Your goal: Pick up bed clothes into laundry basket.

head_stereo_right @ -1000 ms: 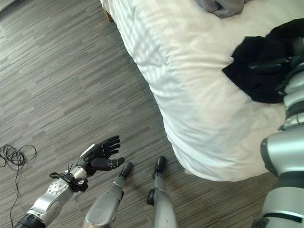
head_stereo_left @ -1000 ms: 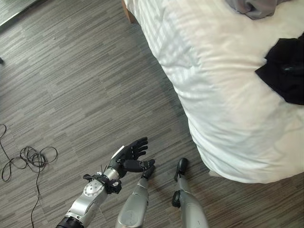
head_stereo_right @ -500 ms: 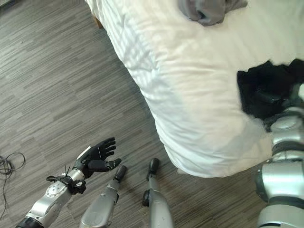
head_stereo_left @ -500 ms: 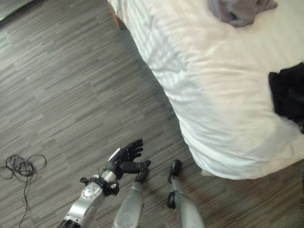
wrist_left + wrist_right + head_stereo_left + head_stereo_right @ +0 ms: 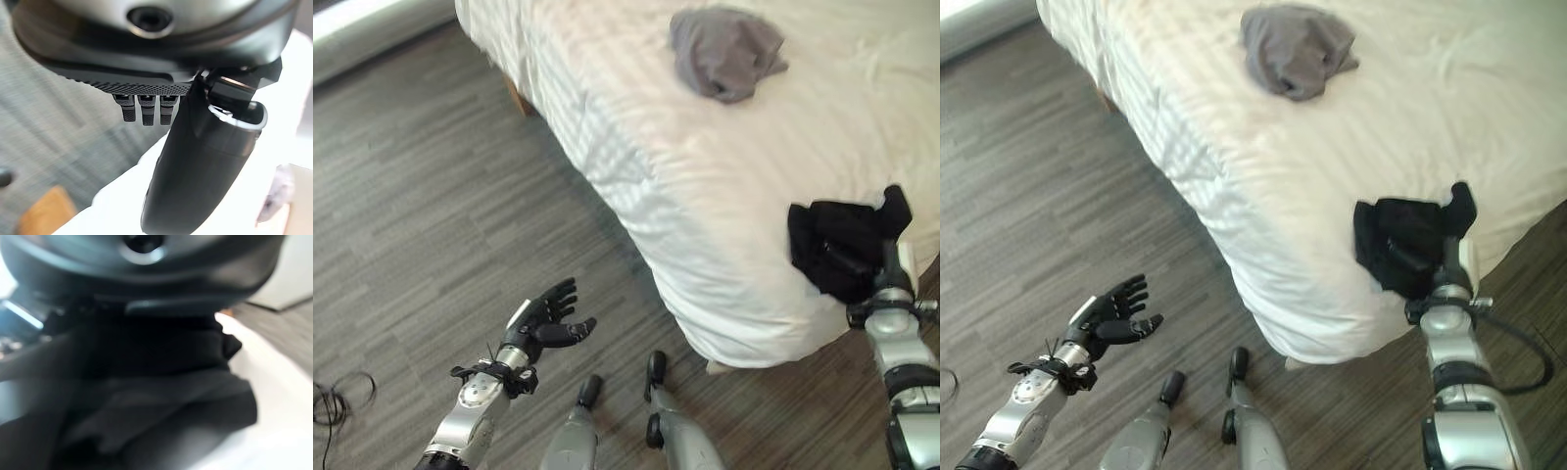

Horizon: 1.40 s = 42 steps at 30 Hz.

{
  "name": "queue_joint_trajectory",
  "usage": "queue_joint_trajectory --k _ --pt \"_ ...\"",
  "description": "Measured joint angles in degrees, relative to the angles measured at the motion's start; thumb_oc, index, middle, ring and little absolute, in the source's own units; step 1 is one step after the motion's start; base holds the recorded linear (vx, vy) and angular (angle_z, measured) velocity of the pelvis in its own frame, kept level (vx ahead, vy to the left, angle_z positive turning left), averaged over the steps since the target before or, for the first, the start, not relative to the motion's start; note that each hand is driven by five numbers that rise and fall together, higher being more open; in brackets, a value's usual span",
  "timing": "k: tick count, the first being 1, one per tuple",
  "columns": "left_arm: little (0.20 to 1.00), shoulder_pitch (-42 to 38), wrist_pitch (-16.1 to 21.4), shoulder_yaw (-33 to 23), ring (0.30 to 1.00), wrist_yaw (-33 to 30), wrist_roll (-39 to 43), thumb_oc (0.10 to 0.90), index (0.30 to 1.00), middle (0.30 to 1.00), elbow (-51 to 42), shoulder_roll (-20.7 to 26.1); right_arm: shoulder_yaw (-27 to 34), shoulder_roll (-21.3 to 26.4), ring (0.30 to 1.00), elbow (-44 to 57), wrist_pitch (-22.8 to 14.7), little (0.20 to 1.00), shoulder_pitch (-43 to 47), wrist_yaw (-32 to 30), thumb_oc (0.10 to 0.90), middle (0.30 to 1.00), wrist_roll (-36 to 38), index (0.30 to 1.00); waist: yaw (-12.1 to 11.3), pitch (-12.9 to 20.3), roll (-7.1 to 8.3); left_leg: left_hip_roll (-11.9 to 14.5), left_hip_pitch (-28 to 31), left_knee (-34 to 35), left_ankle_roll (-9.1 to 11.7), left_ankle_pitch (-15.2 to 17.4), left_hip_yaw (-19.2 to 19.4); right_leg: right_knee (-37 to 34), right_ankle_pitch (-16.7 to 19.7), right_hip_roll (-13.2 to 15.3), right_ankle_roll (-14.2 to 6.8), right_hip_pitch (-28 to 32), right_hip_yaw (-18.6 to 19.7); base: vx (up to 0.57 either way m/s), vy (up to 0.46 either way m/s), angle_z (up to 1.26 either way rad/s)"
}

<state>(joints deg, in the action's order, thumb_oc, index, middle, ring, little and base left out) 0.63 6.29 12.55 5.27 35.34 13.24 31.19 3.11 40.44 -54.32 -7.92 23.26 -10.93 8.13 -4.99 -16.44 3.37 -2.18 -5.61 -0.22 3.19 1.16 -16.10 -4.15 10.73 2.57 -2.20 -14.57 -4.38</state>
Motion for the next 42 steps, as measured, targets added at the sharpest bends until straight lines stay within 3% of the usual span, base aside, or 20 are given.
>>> queue_joint_trajectory --k 1,2,5,6,9,11,14,16,17,19,21,23,26,27,30,33,37,42 --pt "0.9 -0.2 0.2 -0.4 0.9 0.1 0.0 0.8 0.9 0.9 0.0 0.0 1.4 -0.2 0.3 1.0 -0.1 0.3 -1.1 0.6 0.4 0.3 2.2 0.3 0.3 0.1 -0.47 0.0 0.7 0.3 -0.1 0.0 0.0 0.0 -0.2 0.0 -0.3 0.6 0.0 0.07 -0.009 -0.05" --pt "0.9 0.3 0.2 -1.9 0.9 0.2 0.0 0.8 0.9 0.9 0.0 -0.2 5.0 -0.9 0.3 2.0 -0.6 0.3 -3.7 3.4 0.4 0.3 6.5 0.3 0.7 0.9 -1.93 0.2 2.7 1.0 -0.3 0.0 0.2 -0.1 -0.4 -0.1 -0.3 2.3 0.1 0.05 -0.004 -0.06" --pt "0.9 1.8 0.8 -3.9 0.9 0.1 0.1 0.8 0.9 0.9 -0.1 -1.1 7.4 -0.9 0.3 7.6 0.3 0.3 -10.0 5.6 0.4 0.3 11.8 0.3 1.0 2.5 -3.92 0.4 4.1 1.3 -0.9 0.4 0.8 -0.2 -0.8 -0.3 -0.5 3.5 0.5 0.09 0.007 -0.15" --pt "0.9 2.6 0.8 -5.9 0.9 0.4 0.1 0.8 0.9 0.9 -0.2 -1.9 11.0 -2.0 0.3 15.0 1.5 0.3 -16.1 7.0 0.4 0.3 14.7 0.3 1.9 3.1 -5.12 0.5 5.2 1.6 -1.1 0.5 1.6 -0.3 -0.6 -0.5 -0.2 4.0 1.6 0.16 0.011 -0.23" --pt "0.9 5.5 0.8 -10.9 0.9 0.5 0.5 0.8 0.9 0.9 -0.5 -6.6 17.3 -5.0 0.3 30.2 2.5 0.3 -28.9 9.6 0.4 0.3 18.6 0.3 4.2 3.6 -6.78 1.2 8.7 3.1 -1.4 0.8 2.1 -0.8 -1.0 -1.0 -0.3 7.1 1.6 0.1 0.004 -0.14" --pt "0.9 6.3 0.6 -11.9 0.9 1.1 0.5 0.8 0.9 0.9 -0.6 -7.6 20.9 -5.6 0.3 33.5 2.7 0.3 -33.1 10.4 0.4 0.3 21.0 0.3 6.9 3.9 -6.69 1.3 10.8 3.4 -2.2 1.5 3.0 -1.0 -2.0 -1.3 -0.7 9.0 2.6 0.15 0.017 -0.2" --pt "0.9 9.0 0.2 -13.4 0.9 2.2 0.5 0.8 0.9 0.9 -4.9 -9.9 32.1 -9.2 0.3 41.7 2.2 0.3 -39.6 10.1 0.4 0.3 25.1 0.3 8.9 4.8 -6.49 1.3 11.8 4.3 -3.0 1.9 3.9 -1.0 -2.1 -1.4 -0.7 9.3 3.6 0.06 0.025 -0.18" --pt "0.9 9.9 0.2 -13.8 0.9 3.7 0.5 0.8 0.9 0.9 -5.4 -9.9 35.9 -9.8 0.3 44.4 1.3 0.3 -41.0 10.0 0.4 0.3 26.9 0.3 10.0 5.9 -6.22 1.3 11.7 4.6 -3.1 1.9 4.8 -0.9 -2.1 -1.5 -0.7 8.6 4.3 -0.01 0.002 -0.27" --pt "0.9 10.1 0.1 -14.0 0.9 3.9 0.6 0.8 0.9 0.9 -5.4 -10.1 36.1 -10.1 0.3 44.5 0.6 0.3 -40.7 10.0 0.4 0.3 28.4 0.3 10.7 6.4 -5.83 1.3 11.8 4.5 -3.1 2.0 5.3 -0.8 -2.1 -1.6 -0.7 8.4 4.7 -0.07 -0.001 -0.38" --pt "0.9 10.6 0.0 -14.3 0.9 4.1 0.7 0.8 0.9 0.9 -5.6 -11.4 35.3 -15.4 0.3 47.2 -1.0 0.3 -39.9 9.9 0.4 0.3 32.9 0.3 11.0 8.3 -4.14 1.4 11.9 4.4 -2.9 1.7 7.2 -0.7 -1.8 -2.2 -0.6 7.2 6.3 -0.07 0.02 -0.52" --pt "0.9 10.8 -0.4 -13.9 0.9 4.4 1.5 0.8 0.9 0.9 -5.7 -12.0 27.0 -24.1 0.3 51.6 -4.9 0.3 -38.9 11.4 0.4 0.3 39.9 0.3 11.0 9.0 -2.18 1.8 11.8 4.5 -3.0 1.8 10.2 0.0 -1.5 -2.6 -0.8 5.8 6.4 -0.08 0.041 -0.68" --pt "0.9 10.4 -0.5 -12.5 0.9 4.4 3.0 0.8 0.9 0.9 -5.8 -12.1 19.9 -25.8 0.3 51.9 -4.9 0.3 -39.7 12.5 0.4 0.3 42.9 0.3 11.5 8.9 -1.76 1.7 11.6 4.5 -3.0 1.9 10.5 0.1 -1.4 -2.6 -0.8 5.7 6.4 -0.08 0.036 -0.18" --pt "0.9 9.9 -0.5 -10.2 0.9 5.2 3.1 0.8 0.9 0.9 -7.0 -12.5 6.9 -28.7 0.3 48.7 -1.8 0.3 -40.2 15.4 0.4 0.3 47.2 0.3 10.2 8.7 -1.77 1.5 11.4 4.3 -2.8 1.8 10.5 0.6 -1.1 -2.3 -1.0 5.3 6.4 -0.04 0.031 0.04" --pt "0.9 10.1 -0.6 -9.8 0.9 5.3 3.2 0.8 0.9 0.9 -7.0 -13.1 2.0 -31.1 0.3 45.8 0.7 0.3 -40.4 16.2 0.4 0.3 48.9 0.3 9.1 8.7 -1.75 1.7 12.2 4.4 -2.7 1.7 10.3 0.6 -1.1 -2.5 -1.1 5.8 6.2 -0.04 0.012 0.08" --pt "0.9 10.2 -0.6 -10.6 0.9 5.2 3.1 0.8 0.9 0.9 -7.0 -13.7 -3.1 -29.9 0.3 43.7 6.0 0.3 -41.7 17.6 0.4 0.3 47.8 0.3 6.4 7.5 -2.21 1.7 11.9 4.5 -2.3 1.5 8.8 0.0 -1.0 -2.0 -1.0 6.8 4.9 -0.01 0.008 0.25" --pt "0.9 12.8 -0.4 -14.0 0.9 4.8 2.9 0.8 0.9 0.9 -7.1 -13.5 -0.9 -29.8 0.3 44.9 6.3 0.3 -41.6 18.4 0.4 0.3 45.8 0.3 5.5 6.7 -1.83 1.6 11.9 4.6 -2.2 1.3 7.5 -0.3 -1.1 -1.7 -1.0 7.4 3.7 0.01 0.008 0.28" --pt "0.9 16.3 -0.4 -17.5 0.9 3.7 2.8 0.8 0.9 0.9 -7.0 -12.9 8.8 -28.5 0.3 46.3 4.4 0.3 -39.1 17.3 0.4 0.3 42.7 0.3 5.0 5.8 -0.97 1.4 11.0 4.6 -2.3 1.3 6.7 -0.2 -1.2 -1.4 -1.2 6.8 3.3 0.02 0.001 0.08" --pt "0.9 17.0 -0.4 -17.6 0.9 2.9 2.8 0.8 0.9 0.9 -7.0 -13.6 12.9 -27.8 0.3 46.2 1.2 0.3 -38.6 16.6 0.4 0.3 41.5 0.3 4.4 5.6 -0.93 1.7 10.9 4.6 -2.3 1.3 6.1 -0.2 -1.6 -1.5 -1.2 6.8 2.7 0.03 -0.004 0.06"
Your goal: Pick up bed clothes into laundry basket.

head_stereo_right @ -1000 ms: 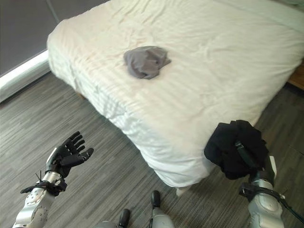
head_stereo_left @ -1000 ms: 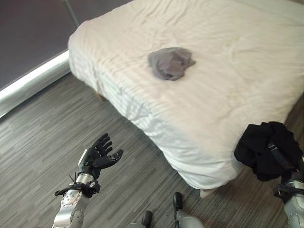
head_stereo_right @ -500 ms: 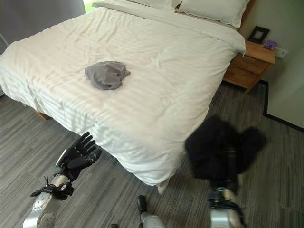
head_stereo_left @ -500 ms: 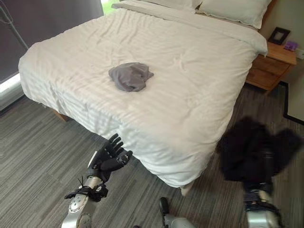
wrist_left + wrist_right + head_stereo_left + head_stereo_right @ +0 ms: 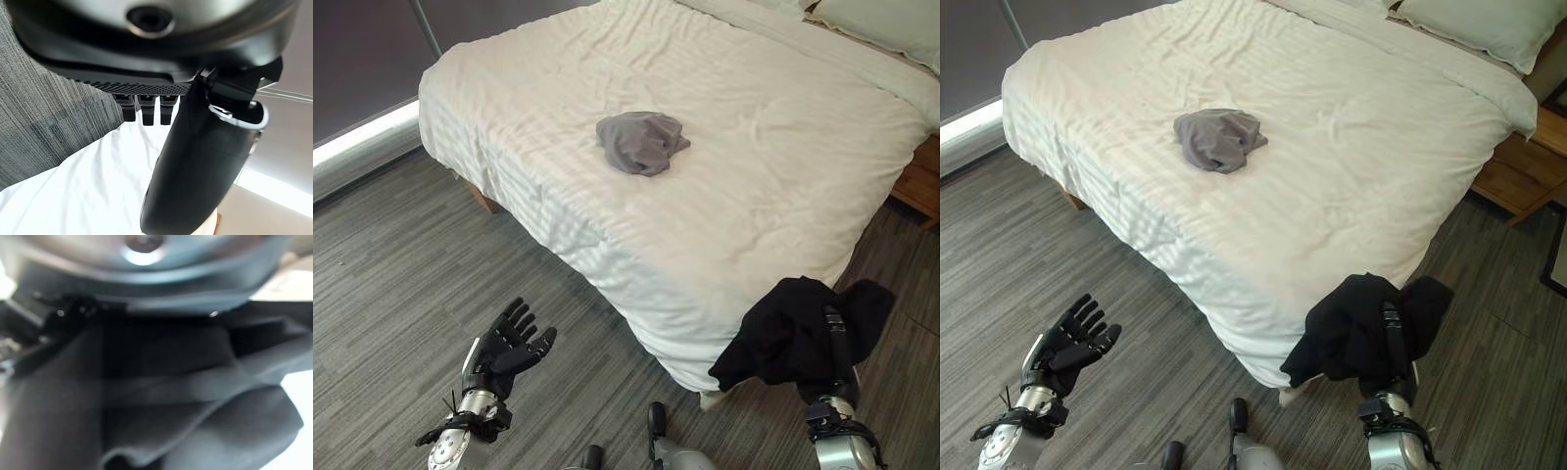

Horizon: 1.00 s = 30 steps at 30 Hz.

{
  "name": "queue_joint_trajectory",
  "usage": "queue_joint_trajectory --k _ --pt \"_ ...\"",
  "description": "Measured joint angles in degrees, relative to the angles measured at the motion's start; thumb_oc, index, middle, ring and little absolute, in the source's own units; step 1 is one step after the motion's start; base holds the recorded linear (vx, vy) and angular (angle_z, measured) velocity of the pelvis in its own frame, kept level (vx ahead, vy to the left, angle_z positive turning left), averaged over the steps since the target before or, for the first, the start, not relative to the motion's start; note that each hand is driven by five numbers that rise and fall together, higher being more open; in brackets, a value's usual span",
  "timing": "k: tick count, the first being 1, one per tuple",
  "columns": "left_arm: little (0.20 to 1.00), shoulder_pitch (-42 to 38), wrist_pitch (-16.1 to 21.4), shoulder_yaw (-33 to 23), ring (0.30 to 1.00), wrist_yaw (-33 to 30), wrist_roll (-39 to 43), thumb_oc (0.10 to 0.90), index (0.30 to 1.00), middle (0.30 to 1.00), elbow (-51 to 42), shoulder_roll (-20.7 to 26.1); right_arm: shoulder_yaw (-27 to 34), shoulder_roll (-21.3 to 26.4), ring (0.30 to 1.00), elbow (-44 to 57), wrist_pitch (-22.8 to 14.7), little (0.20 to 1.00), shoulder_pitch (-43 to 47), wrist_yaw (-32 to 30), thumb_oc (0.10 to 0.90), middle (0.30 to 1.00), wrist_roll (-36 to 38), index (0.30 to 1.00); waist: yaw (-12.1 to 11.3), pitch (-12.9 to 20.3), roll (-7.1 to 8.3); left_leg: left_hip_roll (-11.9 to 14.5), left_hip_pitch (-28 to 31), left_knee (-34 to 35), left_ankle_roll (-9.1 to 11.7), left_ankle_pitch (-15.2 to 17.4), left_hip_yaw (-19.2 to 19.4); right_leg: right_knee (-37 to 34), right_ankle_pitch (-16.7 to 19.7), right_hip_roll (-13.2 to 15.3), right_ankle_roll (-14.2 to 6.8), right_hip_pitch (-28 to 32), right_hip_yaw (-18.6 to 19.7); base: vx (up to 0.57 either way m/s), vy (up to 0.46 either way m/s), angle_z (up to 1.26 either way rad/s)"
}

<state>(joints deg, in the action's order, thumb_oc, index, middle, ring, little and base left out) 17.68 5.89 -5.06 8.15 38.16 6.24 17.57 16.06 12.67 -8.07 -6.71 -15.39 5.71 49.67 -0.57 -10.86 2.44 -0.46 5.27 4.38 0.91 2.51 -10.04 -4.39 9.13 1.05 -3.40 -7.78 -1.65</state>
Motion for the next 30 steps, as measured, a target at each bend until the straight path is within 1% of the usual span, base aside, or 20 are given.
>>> queue_joint_trajectory --k 3,6,11,14,15,16,17,18,19,20,21,22,23,24,25,26,27,28,29,30 --pt "0.9 -0.9 0.0 0.1 0.9 0.0 0.1 0.8 0.9 0.9 0.0 -1.3 -1.7 0.0 0.3 0.0 0.0 0.3 0.3 0.0 0.4 0.3 -0.1 0.3 0.0 -0.2 -0.36 0.0 0.1 0.0 0.0 0.0 0.0 0.0 0.0 0.0 0.0 0.0 0.0 0.0 0.0 0.0" --pt "0.9 -2.3 0.0 0.1 0.9 -0.3 0.2 0.8 0.9 0.9 0.0 -2.1 -4.6 0.0 0.3 0.0 0.1 0.3 0.6 0.0 0.4 0.3 -1.0 0.3 0.0 -0.4 -0.7 0.0 0.3 -0.1 0.0 0.0 0.0 -0.1 0.0 0.0 0.0 0.0 -0.1 -0.02 -0.013 0.01" --pt "0.9 -2.6 0.1 0.1 0.9 -0.5 3.5 0.8 0.9 0.9 0.1 -2.8 -4.9 0.0 0.3 0.0 0.1 0.3 0.6 0.1 0.4 0.3 -1.8 0.3 0.0 -0.6 -0.92 -0.2 -0.6 -0.2 0.1 0.0 0.2 0.3 0.0 0.1 0.0 -1.2 0.0 -0.03 -0.01 -0.02" --pt "0.9 -6.0 0.1 2.9 0.9 -1.5 4.6 0.8 0.9 0.9 2.5 -2.2 -4.7 0.0 0.3 -0.1 0.1 0.3 0.9 -0.6 0.4 0.3 -2.2 0.3 0.1 -1.5 -1.47 -0.2 -1.2 -1.1 0.1 -0.1 0.2 4.4 -1.4 0.3 -0.1 -3.3 0.1 0.05 -0.095 0.0" --pt "0.9 -8.1 0.1 4.5 0.9 -2.8 4.3 0.8 0.9 0.9 2.8 -1.1 -5.9 0.0 0.3 -0.7 0.1 0.3 1.6 -1.1 0.4 0.3 -2.2 0.3 2.2 -1.8 -1.43 0.1 -1.2 -1.8 0.6 0.4 0.9 7.2 -3.5 -0.1 -0.3 -4.8 0.5 0.1 -0.172 -0.06" --pt "0.9 -10.1 0.1 6.5 0.9 -3.6 4.3 0.8 0.9 0.9 3.5 1.1 -6.9 -0.2 0.3 -0.9 0.1 0.3 2.7 -1.1 0.4 0.3 -2.2 0.3 2.3 -2.1 -1.0 -0.2 -1.5 -3.3 0.6 1.1 1.2 10.3 -4.9 0.0 -0.2 -5.6 1.1 0.05 -0.09 -0.39" --pt "0.9 -14.0 0.1 8.8 0.9 -4.0 2.8 0.8 0.9 0.9 5.0 3.5 -7.5 -0.3 0.3 -1.8 0.3 0.3 4.0 -0.8 0.4 0.3 -2.5 0.3 1.6 -3.8 -1.53 1.0 -2.1 -8.8 2.2 4.3 3.3 19.7 -9.5 -1.9 2.9 -8.1 -0.2 -0.01 -0.039 -0.34" --pt "0.9 -17.4 0.0 12.3 0.9 -4.9 1.9 0.8 0.9 0.9 5.4 8.3 -7.6 -1.5 0.3 -2.4 0.5 0.3 4.1 -1.1 0.4 0.3 -2.9 0.3 2.8 -4.7 1.46 -1.3 -6.9 -20.1 2.8 5.6 5.4 22.3 -11.8 -0.9 3.1 -7.0 2.8 -0.01 -0.018 -0.14" --pt "0.9 -18.5 -0.1 13.3 0.9 -3.9 0.8 0.8 0.9 0.9 5.3 9.5 -7.8 -1.3 0.3 -2.1 0.5 0.3 3.8 -1.1 0.4 0.3 -2.9 0.3 3.2 -4.8 2.34 -2.3 -8.8 -22.6 2.6 5.7 6.0 21.5 -12.9 -0.1 2.9 -5.9 3.1 0.0 0.0 0.0" --pt "0.9 -22.9 0.0 15.5 0.9 -5.2 -1.9 0.8 0.9 0.9 4.2 10.8 -8.4 0.6 0.3 -3.4 0.1 0.3 5.5 -1.8 0.4 0.3 -2.8 0.3 4.6 -5.7 1.86 -2.5 -16.4 -41.6 5.6 4.2 6.1 19.6 -12.9 -3.4 1.0 -4.3 7.9 0.14 0.126 -0.56" --pt "0.9 -27.8 -0.1 18.0 0.9 -6.2 -3.0 0.8 0.9 0.9 4.3 12.0 -8.8 2.0 0.3 -5.3 0.4 0.3 7.9 -2.9 0.4 0.3 -2.9 0.3 4.1 -6.9 2.02 -3.7 -25.9 -58.6 5.3 -6.3 3.7 18.0 -11.8 -3.9 2.0 -2.3 10.5 0.15 0.1 -1.27" --pt "0.9 -28.7 0.0 17.7 0.9 -6.0 -3.4 0.8 0.9 0.9 4.1 11.8 -9.2 2.2 0.3 -4.7 0.6 0.3 8.7 -3.4 0.4 0.3 -2.9 0.3 3.4 -7.0 2.57 -4.2 -26.9 -58.0 3.5 -4.8 3.2 16.7 -11.4 -3.0 2.0 -1.2 11.5 0.35 0.246 -1.98" --pt "0.9 -29.1 0.0 17.2 0.9 -6.1 -3.4 0.8 0.9 0.9 4.0 10.0 -9.2 3.0 0.3 -2.5 0.5 0.3 8.3 -3.4 0.4 0.3 -2.9 0.3 3.7 -5.4 -1.21 1.8 -25.5 -43.4 -1.3 -4.2 3.2 13.5 -12.0 -5.7 -1.2 0.8 12.8 0.22 0.132 -1.92" --pt "0.9 -29.5 0.2 16.8 0.9 -6.0 -3.4 0.8 0.9 0.9 4.0 9.1 -9.0 4.1 0.3 -0.5 0.1 0.3 7.9 -3.3 0.4 0.3 -2.9 0.3 3.8 -4.6 -3.82 6.4 -25.5 -38.0 -0.5 -6.6 2.2 21.9 -14.6 -7.5 2.0 -1.1 12.9 0.29 0.225 -1.62" --pt "0.9 -31.2 0.1 17.3 0.9 -5.8 -3.4 0.8 0.9 0.9 4.2 10.3 -8.0 4.2 0.3 1.8 -0.3 0.3 5.5 -3.3 0.4 0.3 -3.1 0.3 4.9 -3.3 -2.69 7.7 -25.0 -32.5 0.5 -6.1 3.5 24.0 -17.9 -4.9 2.8 -0.2 13.5 0.09 0.08 -0.72" --pt "0.9 -32.2 0.0 17.3 0.9 -5.8 -3.4 0.8 0.9 0.9 5.2 8.8 -6.6 4.8 0.3 1.8 -0.6 0.3 4.8 -3.5 0.4 0.3 -3.1 0.3 6.9 -3.2 -4.64 10.4 -24.1 -26.6 0.6 -6.5 2.2 25.9 -18.4 -5.5 3.4 -0.4 11.4 0.17 0.311 -0.38" --pt "0.9 -35.5 0.1 18.7 0.9 -6.0 -3.4 0.8 0.9 0.9 6.0 7.5 -3.7 5.0 0.3 1.8 -0.6 0.3 1.7 -4.6 0.4 0.3 -3.0 0.3 8.7 -2.4 -4.99 11.7 -23.4 -21.8 0.7 -6.5 3.0 27.3 -20.0 -4.2 2.3 -0.5 12.3 0.14 0.331 -0.16" --pt "0.9 -37.5 0.1 20.0 0.9 -6.5 -3.4 0.8 0.9 0.9 6.7 7.3 -2.1 5.3 0.3 1.8 -0.6 0.3 0.2 -5.5 0.4 0.3 -3.0 0.3 8.9 -2.0 -5.0 11.0 -23.6 -21.8 0.7 -6.6 3.6 27.9 -20.8 -3.3 1.6 -0.7 12.6 0.24 0.549 -0.33" --pt "0.9 -39.6 0.0 21.0 0.9 -6.6 -3.5 0.8 0.9 0.9 7.4 6.8 -0.7 6.1 0.3 1.0 -0.6 0.3 -1.2 -6.5 0.4 0.3 -2.9 0.3 9.6 -1.9 -4.86 9.9 -22.2 -19.5 1.2 -7.6 4.0 28.4 -21.8 -1.7 0.3 -1.1 13.9 0.15 0.329 -0.3" --pt "0.9 -40.1 0.0 21.0 0.9 -7.4 -3.5 0.8 0.9 0.9 7.2 6.3 -0.3 6.2 0.3 0.3 -0.5 0.3 -1.3 -7.2 0.4 0.3 -2.8 0.3 9.9 -1.6 -5.28 9.0 -21.6 -19.2 1.9 -7.4 3.9 28.1 -21.9 -1.1 -0.3 -1.1 14.6 0.1 0.22 -0.38"
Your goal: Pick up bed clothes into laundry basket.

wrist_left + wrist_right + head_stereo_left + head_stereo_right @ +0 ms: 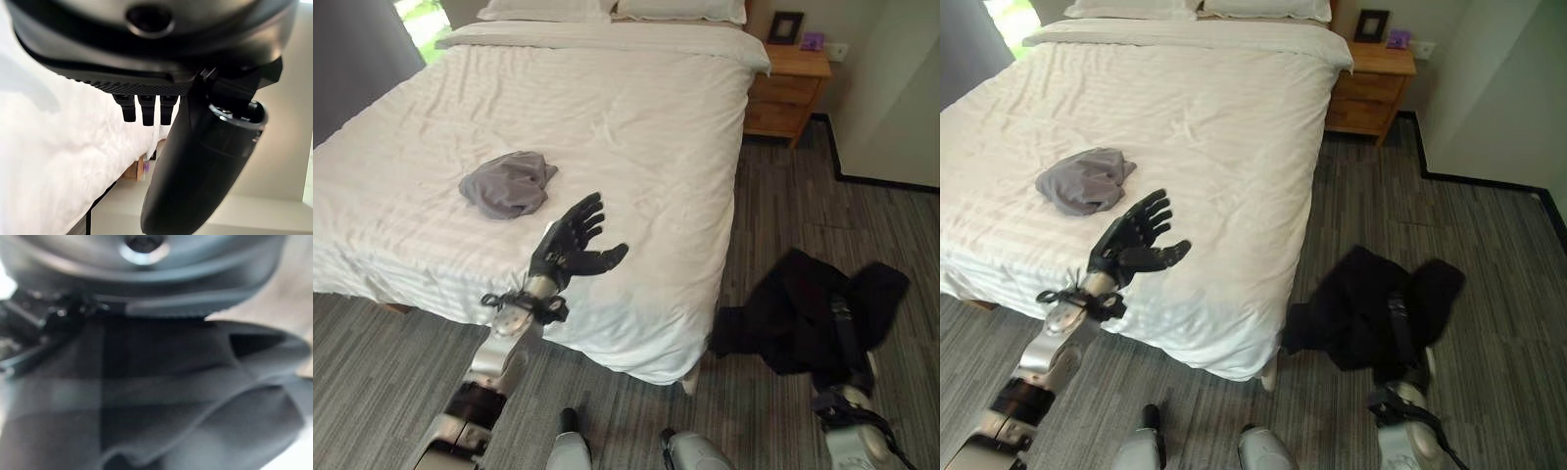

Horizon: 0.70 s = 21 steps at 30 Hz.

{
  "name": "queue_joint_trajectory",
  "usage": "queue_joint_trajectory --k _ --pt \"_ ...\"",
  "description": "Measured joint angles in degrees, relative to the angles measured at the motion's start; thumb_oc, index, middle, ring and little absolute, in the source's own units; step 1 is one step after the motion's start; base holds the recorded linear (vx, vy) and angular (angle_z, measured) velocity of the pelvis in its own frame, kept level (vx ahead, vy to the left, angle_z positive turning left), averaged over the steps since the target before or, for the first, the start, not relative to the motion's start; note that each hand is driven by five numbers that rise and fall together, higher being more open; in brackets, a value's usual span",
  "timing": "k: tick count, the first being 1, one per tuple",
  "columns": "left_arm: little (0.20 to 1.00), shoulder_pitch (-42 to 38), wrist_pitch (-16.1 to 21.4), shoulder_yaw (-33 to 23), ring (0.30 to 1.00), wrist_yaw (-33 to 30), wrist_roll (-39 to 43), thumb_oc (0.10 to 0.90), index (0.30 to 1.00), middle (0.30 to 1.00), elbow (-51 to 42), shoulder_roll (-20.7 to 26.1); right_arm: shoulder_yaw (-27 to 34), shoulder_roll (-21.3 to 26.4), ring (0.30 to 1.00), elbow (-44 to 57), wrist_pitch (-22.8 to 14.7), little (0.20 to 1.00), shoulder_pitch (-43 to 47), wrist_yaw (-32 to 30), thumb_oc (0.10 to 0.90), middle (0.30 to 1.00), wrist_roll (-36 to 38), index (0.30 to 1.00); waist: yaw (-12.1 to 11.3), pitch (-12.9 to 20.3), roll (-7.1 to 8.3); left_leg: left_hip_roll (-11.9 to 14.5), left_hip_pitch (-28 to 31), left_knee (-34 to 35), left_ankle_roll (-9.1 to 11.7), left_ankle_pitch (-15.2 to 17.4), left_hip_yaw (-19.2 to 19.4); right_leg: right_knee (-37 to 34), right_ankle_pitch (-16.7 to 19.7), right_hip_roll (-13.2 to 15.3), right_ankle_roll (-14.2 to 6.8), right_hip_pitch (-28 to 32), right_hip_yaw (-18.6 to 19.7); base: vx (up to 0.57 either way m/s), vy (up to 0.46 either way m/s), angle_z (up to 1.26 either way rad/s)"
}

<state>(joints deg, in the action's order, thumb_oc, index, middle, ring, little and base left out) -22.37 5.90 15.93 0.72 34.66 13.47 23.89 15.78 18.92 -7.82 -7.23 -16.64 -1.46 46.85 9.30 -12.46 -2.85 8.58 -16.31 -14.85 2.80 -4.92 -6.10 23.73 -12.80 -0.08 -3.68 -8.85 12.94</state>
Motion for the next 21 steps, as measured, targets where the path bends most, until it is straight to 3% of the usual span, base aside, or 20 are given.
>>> queue_joint_trajectory --k 1,2,3,4,6,7,8,9,11,12,16,21 --pt "0.9 -0.7 0.0 0.2 0.9 -0.6 0.0 0.8 0.9 0.9 -0.4 -0.4 0.7 -0.1 0.3 -0.5 0.0 0.3 -0.1 -0.6 0.4 0.3 0.1 0.3 0.0 0.1 -0.06 -1.2 1.3 0.8 0.0 0.1 0.7 -0.3 -0.2 1.0 -0.9 0.3 0.4 0.09 0.425 -0.03" --pt "0.9 -1.1 0.3 0.2 0.9 -0.8 0.0 0.8 0.9 0.9 -1.4 -0.6 -0.2 -0.4 0.3 -0.5 0.0 0.3 -1.1 -1.1 0.4 0.3 0.4 0.3 1.2 0.3 0.13 -3.1 2.8 3.5 2.4 0.3 1.9 -0.4 -1.3 2.7 -2.7 0.6 0.8 0.09 0.425 0.03" --pt "0.9 -1.3 0.3 0.3 0.9 -1.5 0.0 0.8 0.9 0.9 -1.6 -0.6 -1.5 -1.0 0.3 -0.5 0.2 0.3 -1.2 -1.2 0.4 0.3 0.4 0.3 0.8 0.2 1.19 -5.0 2.9 3.3 2.2 0.5 2.2 -1.6 -0.9 5.4 -4.3 0.5 1.8 0.1 0.694 -0.17" --pt "0.9 -0.2 0.3 -0.1 0.9 -2.7 0.0 0.8 0.9 0.9 -1.6 -0.3 -3.5 -2.4 0.3 -0.6 0.3 0.3 0.2 -1.3 0.4 0.3 0.6 0.3 -0.4 0.1 1.47 -6.7 4.1 3.7 -0.1 2.4 3.4 -3.0 0.5 6.9 -5.8 0.4 2.6 0.01 0.272 -0.73" --pt "0.9 0.6 0.3 -0.5 0.9 -4.2 0.0 0.8 0.9 0.9 -0.9 0.2 -8.2 -4.3 0.3 -0.4 0.4 0.3 3.2 -1.3 0.4 0.3 0.6 0.3 -2.7 -0.1 1.68 -8.1 4.0 2.2 -2.6 5.0 7.6 -0.3 3.1 8.5 -5.9 -2.5 0.3 -0.03 0.281 -1.03" --pt "0.9 1.2 0.1 -0.7 0.9 -4.3 0.0 0.8 0.9 0.9 -0.6 0.3 -11.5 -4.2 0.3 -0.3 0.7 0.3 4.1 -1.0 0.4 0.3 0.5 0.3 -3.4 -0.3 1.66 -8.0 4.9 3.1 -1.8 4.7 8.6 0.9 3.5 10.1 -5.2 -3.2 -2.0 -0.04 0.287 -0.65" --pt "0.9 2.0 0.1 -0.7 0.9 -4.2 0.0 0.8 0.9 0.9 -0.9 -0.2 -16.0 -4.0 0.3 0.1 1.2 0.3 4.6 0.2 0.4 0.3 -0.7 0.3 -4.0 -0.5 2.05 -9.4 5.3 3.7 -2.6 5.1 9.0 1.4 3.6 13.4 -4.1 -3.0 -7.3 -0.02 0.205 -0.26" --pt "0.9 2.3 0.1 -0.4 0.9 -3.9 -0.1 0.8 0.9 0.9 -0.9 -0.3 -17.1 -4.0 0.3 0.1 1.6 0.3 4.2 1.2 0.4 0.3 -1.3 0.3 -3.8 -0.7 2.33 -10.1 5.7 4.7 -3.4 4.9 9.0 2.6 3.2 13.2 -3.7 -4.1 -9.1 -0.02 0.218 -0.08" --pt "0.9 3.5 0.2 -1.7 0.9 -4.1 -1.1 0.8 0.9 0.9 -1.4 0.8 -18.6 -4.4 0.3 0.3 2.6 0.3 6.0 3.3 0.4 0.3 -1.8 0.3 -5.2 -1.0 2.65 -9.6 6.1 9.6 -4.2 1.9 9.2 2.9 2.5 9.0 -3.6 -6.8 -8.1 0.05 0.077 0.01" --pt "0.9 4.9 0.0 -3.4 0.9 -4.0 -1.6 0.8 0.9 0.9 -2.4 1.9 -16.9 -4.7 0.3 0.4 2.8 0.3 6.2 3.6 0.4 0.3 -1.8 0.3 -5.0 -2.2 4.05 -10.2 6.3 11.5 -4.1 0.5 9.1 -2.1 3.8 7.5 -3.4 -5.8 -7.9 0.11 0.06 0.12" --pt "0.9 11.7 -0.1 -5.6 0.9 -3.8 -1.5 0.8 0.9 0.9 -3.1 1.6 -11.5 -4.3 0.3 0.3 2.7 0.3 5.9 2.6 0.4 0.3 -1.8 0.3 -5.6 -2.3 4.38 -9.6 9.8 14.4 -3.7 0.2 8.9 -7.8 5.4 6.7 -3.5 -1.2 -7.7 0.08 0.016 -0.05" --pt "0.9 14.8 -0.1 -7.2 0.9 -3.7 -1.2 0.8 0.9 0.9 -4.8 -1.0 -7.6 -3.6 0.3 0.3 2.6 0.3 6.1 1.5 0.4 0.3 -3.9 0.3 -5.4 -2.2 4.31 -9.4 11.6 16.5 -3.5 -0.6 7.9 -10.1 5.8 6.3 -3.6 1.3 -8.8 0.06 -0.017 0.07"
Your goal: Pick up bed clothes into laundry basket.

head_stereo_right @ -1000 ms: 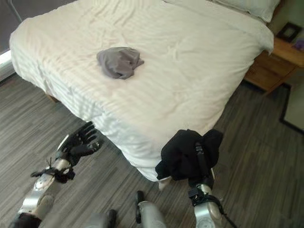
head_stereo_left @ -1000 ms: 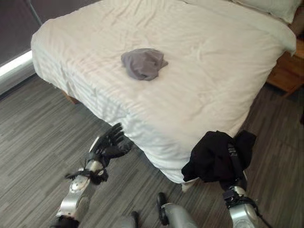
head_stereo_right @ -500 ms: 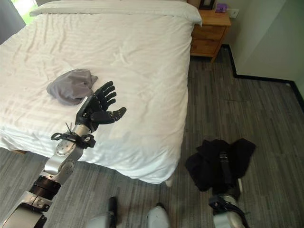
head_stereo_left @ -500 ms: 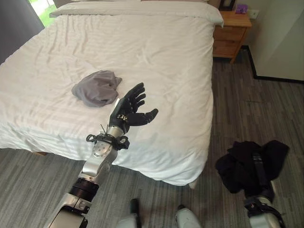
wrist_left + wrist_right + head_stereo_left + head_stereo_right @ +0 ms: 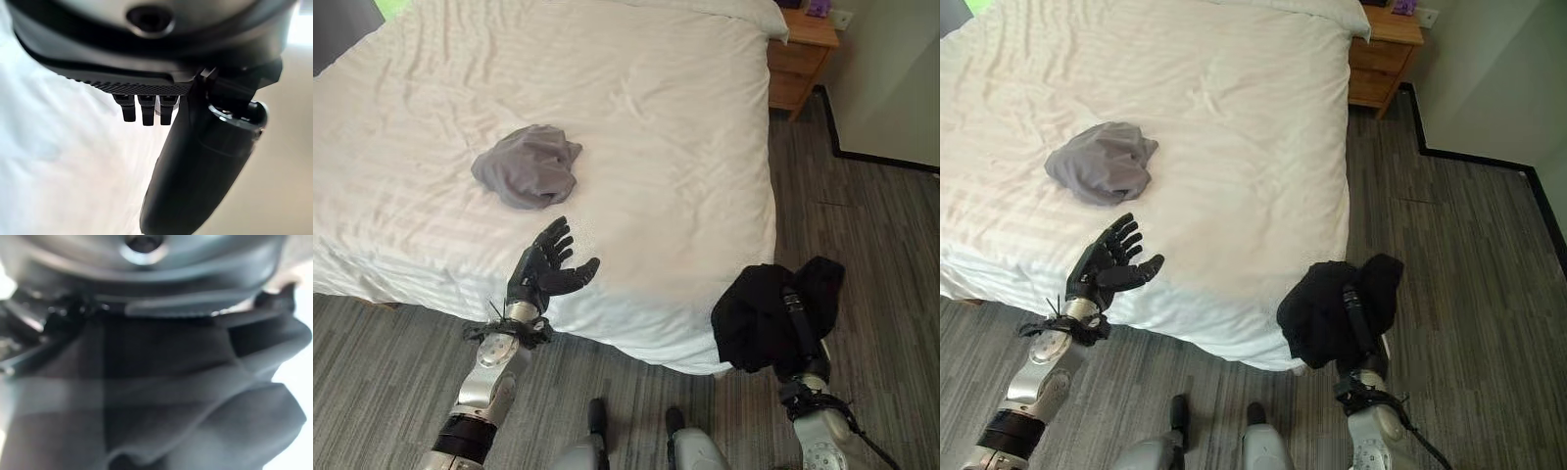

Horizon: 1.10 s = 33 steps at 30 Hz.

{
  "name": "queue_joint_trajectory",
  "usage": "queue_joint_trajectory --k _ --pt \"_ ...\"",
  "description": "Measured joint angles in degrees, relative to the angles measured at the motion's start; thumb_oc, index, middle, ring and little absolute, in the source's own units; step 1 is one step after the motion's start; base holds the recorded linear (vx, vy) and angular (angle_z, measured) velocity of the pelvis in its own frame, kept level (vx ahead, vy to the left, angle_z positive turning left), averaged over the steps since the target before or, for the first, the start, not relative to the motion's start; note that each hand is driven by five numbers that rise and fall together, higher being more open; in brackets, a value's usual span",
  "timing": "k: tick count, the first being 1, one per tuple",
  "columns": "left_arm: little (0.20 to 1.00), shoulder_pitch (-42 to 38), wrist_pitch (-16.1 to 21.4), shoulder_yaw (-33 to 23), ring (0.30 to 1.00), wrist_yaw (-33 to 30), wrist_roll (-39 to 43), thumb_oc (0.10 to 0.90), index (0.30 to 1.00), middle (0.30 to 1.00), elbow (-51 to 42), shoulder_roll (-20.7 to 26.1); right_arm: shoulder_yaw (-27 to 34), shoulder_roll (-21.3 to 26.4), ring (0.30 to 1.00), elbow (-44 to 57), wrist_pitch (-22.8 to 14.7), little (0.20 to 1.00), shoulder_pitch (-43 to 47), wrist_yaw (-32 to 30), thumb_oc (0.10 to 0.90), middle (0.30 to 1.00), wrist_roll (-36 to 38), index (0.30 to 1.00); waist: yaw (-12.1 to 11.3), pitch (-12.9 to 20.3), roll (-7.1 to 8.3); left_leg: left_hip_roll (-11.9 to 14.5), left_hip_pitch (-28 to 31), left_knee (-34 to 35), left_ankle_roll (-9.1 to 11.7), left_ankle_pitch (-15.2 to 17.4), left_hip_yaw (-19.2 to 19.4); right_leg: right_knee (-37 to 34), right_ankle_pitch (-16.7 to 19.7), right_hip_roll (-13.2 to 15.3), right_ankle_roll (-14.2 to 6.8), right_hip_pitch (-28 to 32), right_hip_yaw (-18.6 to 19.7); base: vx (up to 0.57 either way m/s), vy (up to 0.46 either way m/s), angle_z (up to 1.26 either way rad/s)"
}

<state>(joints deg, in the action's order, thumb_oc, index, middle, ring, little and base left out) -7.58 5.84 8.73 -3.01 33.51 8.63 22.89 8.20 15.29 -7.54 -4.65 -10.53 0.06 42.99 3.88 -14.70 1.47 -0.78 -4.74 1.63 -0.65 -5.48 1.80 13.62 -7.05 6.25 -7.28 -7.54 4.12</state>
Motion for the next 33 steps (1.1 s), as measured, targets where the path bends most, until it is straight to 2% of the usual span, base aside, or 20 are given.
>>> queue_joint_trajectory --k 6,9,12,14,16,18,19,20,21,22,23,24,25,27,30,32,33 --pt "0.9 -0.2 0.0 -0.1 0.9 0.1 -0.5 0.8 0.9 0.9 -1.2 0.2 -2.1 0.0 0.3 0.0 0.1 0.3 0.2 -0.1 0.4 0.3 -1.4 0.3 -0.1 0.7 -0.79 0.1 1.6 0.9 -0.1 -0.3 -1.2 -3.3 0.0 0.0 0.1 3.4 -1.3 0.06 -0.021 0.12" --pt "0.9 -3.4 -1.1 -0.1 0.9 -0.1 -2.9 0.8 0.9 0.9 -0.6 3.9 -2.8 0.1 0.3 -0.1 0.3 0.3 0.4 0.4 0.4 0.3 -1.7 0.3 -0.1 0.9 -1.17 0.3 2.6 1.4 -0.1 -0.3 -1.8 -5.6 0.3 -0.1 0.2 5.6 -2.3 0.06 -0.013 0.13" --pt "0.9 -19.6 -2.6 2.7 0.9 -2.0 -9.8 0.8 0.9 0.9 11.0 14.3 -4.5 2.3 0.3 -0.7 0.9 0.3 1.8 2.0 0.4 0.3 -2.2 0.3 0.4 1.1 -1.36 0.8 3.1 1.8 0.1 -0.3 -2.0 -7.0 0.8 -0.5 0.0 6.6 -2.3 0.04 -0.005 0.01" --pt "0.9 -28.9 -3.4 5.5 0.9 -3.4 -12.1 0.8 0.9 0.9 18.4 18.1 -5.3 3.5 0.3 -0.8 1.1 0.3 1.8 2.2 0.4 0.3 -2.4 0.3 0.5 1.5 -1.29 1.0 2.8 2.3 0.6 -0.6 -2.1 -7.9 1.5 -0.8 -0.1 6.6 -2.3 0.02 -0.007 -0.04" --pt "0.9 -34.1 -3.7 4.5 0.9 -6.2 -14.0 0.8 0.9 0.9 21.1 19.6 -5.5 3.7 0.3 -0.8 1.4 0.3 1.4 2.4 0.4 0.3 -2.4 0.3 1.5 2.5 -1.25 1.0 2.4 2.8 0.8 -0.8 -2.2 -8.9 2.0 -0.8 0.2 6.5 -2.4 0.0 0.0 0.0" --pt "0.9 -46.1 -3.9 11.3 0.9 -8.1 -19.7 0.8 0.9 0.9 30.3 22.4 -6.8 4.2 0.3 -1.2 1.6 0.3 -0.2 2.4 0.4 0.3 -2.9 0.3 1.9 3.9 -0.3 1.3 1.8 2.8 1.0 -0.9 -2.3 -10.2 2.6 -1.0 0.2 6.5 -2.8 0.01 -0.002 0.02" --pt "0.9 -49.1 -3.7 12.8 0.9 -10.0 -23.7 0.8 0.9 0.9 32.1 24.0 -7.8 4.3 0.3 -1.1 1.6 0.3 -0.6 2.6 0.4 0.3 -3.6 0.3 3.2 4.8 0.09 1.3 1.5 2.9 1.0 -0.9 -2.2 -11.4 3.1 -1.0 0.3 6.8 -2.8 0.03 0.038 -0.06" --pt "0.9 -51.7 -3.9 15.2 0.9 -10.4 -25.5 0.8 0.9 0.9 34.2 24.9 -7.9 4.3 0.3 -1.1 1.6 0.3 -0.7 3.0 0.4 0.3 -3.7 0.3 3.4 5.0 0.22 1.3 1.4 3.0 1.0 -0.9 -2.1 -12.4 3.7 -1.0 0.5 6.9 -2.8 -0.02 0.058 -0.12" --pt "0.9 -59.7 -3.5 24.5 0.9 -11.1 -32.0 0.8 0.9 0.9 46.8 24.9 -10.6 6.0 0.3 -0.8 1.4 0.3 -1.4 3.5 0.4 0.3 -3.5 0.3 5.2 5.1 1.1 1.6 1.0 3.0 1.2 -0.7 -1.8 -12.7 4.2 -1.2 0.0 6.5 -2.3 -0.03 0.073 -0.19" --pt "0.9 -64.5 -2.4 30.2 0.9 -11.1 -34.2 0.8 0.9 0.9 56.0 24.6 -12.5 7.0 0.3 -0.8 1.3 0.3 -1.2 3.6 0.4 0.3 -3.3 0.3 5.8 5.4 1.64 1.8 0.4 2.8 1.4 -0.6 -1.3 -12.5 4.3 -1.3 -0.1 5.6 -2.2 -0.04 0.049 -0.21" --pt "0.9 -68.2 -3.8 32.7 0.9 -10.6 -36.0 0.8 0.9 0.9 62.5 24.9 -14.8 8.1 0.3 -0.8 1.3 0.3 0.1 4.1 0.4 0.3 -3.4 0.3 6.8 5.8 2.2 2.0 -0.7 2.6 1.5 -0.5 -1.2 -12.1 4.5 -1.6 -0.1 4.3 -2.0 -0.01 0.036 -0.34" --pt "0.9 -69.3 -6.2 30.9 0.9 -10.8 -38.4 0.8 0.9 0.9 64.2 27.1 -15.4 8.3 0.3 -0.2 1.2 0.3 -0.7 5.6 0.4 0.3 -3.0 0.3 8.1 6.2 3.36 2.4 -2.4 2.6 1.7 -0.7 -0.4 -11.8 5.0 -2.0 0.1 2.0 -0.9 -0.03 0.034 -0.34" --pt "0.9 -69.3 -6.2 30.8 0.9 -10.7 -39.6 0.8 0.9 0.9 63.5 27.9 -15.1 8.4 0.3 -0.6 1.2 0.3 -1.3 5.7 0.4 0.3 -2.2 0.3 8.2 6.0 4.27 2.6 -2.7 2.7 1.8 -0.8 0.1 -11.9 5.3 -2.2 0.3 1.5 -0.6 -0.05 0.017 -0.35" --pt "0.9 -69.3 -6.2 32.2 0.9 -10.6 -44.3 0.8 0.9 0.9 63.1 29.2 -15.3 8.5 0.3 -0.7 1.2 0.3 -3.6 5.8 0.4 0.3 -1.3 0.3 8.2 5.7 7.99 3.2 -4.0 2.6 2.1 -0.9 0.8 -11.8 5.5 -2.7 0.4 -0.3 0.3 -0.09 0.026 -0.19" --pt "0.9 -69.4 -6.2 34.1 0.9 -10.6 -47.4 0.8 0.9 0.9 63.2 30.4 -16.0 9.2 0.3 -0.5 0.4 0.3 -3.8 6.0 0.4 0.3 -1.0 0.3 8.8 4.9 10.48 3.4 -6.1 2.5 2.4 -1.2 1.1 -11.8 6.3 -3.0 0.4 -2.5 0.8 -0.07 0.018 -0.07" --pt "0.9 -70.1 -6.3 37.5 0.9 -10.6 -49.9 0.8 0.9 0.9 63.2 31.9 -16.5 9.2 0.3 -0.5 -0.4 0.3 -2.5 6.1 0.4 0.3 -0.4 0.3 9.5 3.9 11.84 3.4 -8.4 2.5 2.5 -1.8 1.0 -12.4 7.2 -3.0 0.1 -4.4 0.7 -0.05 0.013 0.01" --pt "0.9 -70.2 -6.2 38.0 0.9 -10.5 -50.1 0.8 0.9 0.9 62.9 32.2 -16.9 9.2 0.3 -0.5 -1.0 0.3 -2.6 6.1 0.4 0.3 0.3 0.3 9.5 2.4 13.17 3.4 -10.1 2.5 2.5 -2.1 1.0 -13.1 7.9 -3.0 0.0 -5.7 0.8 -0.07 0.039 0.06"
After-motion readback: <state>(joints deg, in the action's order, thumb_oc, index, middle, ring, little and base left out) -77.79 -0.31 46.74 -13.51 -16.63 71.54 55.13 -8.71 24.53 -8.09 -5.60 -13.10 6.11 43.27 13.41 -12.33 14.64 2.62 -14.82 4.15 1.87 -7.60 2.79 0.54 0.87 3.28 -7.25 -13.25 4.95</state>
